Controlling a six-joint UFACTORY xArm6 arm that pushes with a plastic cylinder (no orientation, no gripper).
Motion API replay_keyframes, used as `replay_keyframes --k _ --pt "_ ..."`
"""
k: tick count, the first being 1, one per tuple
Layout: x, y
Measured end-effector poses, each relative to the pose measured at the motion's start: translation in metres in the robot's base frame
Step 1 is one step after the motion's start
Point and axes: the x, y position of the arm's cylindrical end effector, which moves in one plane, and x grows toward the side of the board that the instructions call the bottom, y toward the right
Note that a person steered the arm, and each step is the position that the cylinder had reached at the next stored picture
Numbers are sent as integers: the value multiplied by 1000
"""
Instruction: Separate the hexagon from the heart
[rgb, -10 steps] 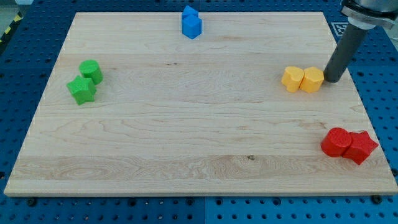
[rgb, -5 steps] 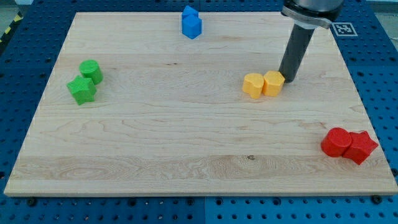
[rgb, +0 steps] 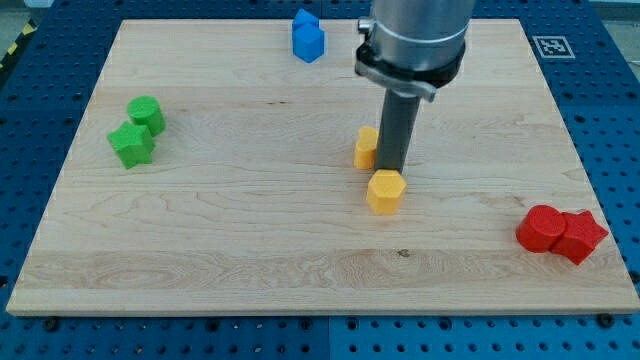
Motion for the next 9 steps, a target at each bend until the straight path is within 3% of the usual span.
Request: replay_keyframes --k 6,9 --pt "47 29" --pt "54 -20"
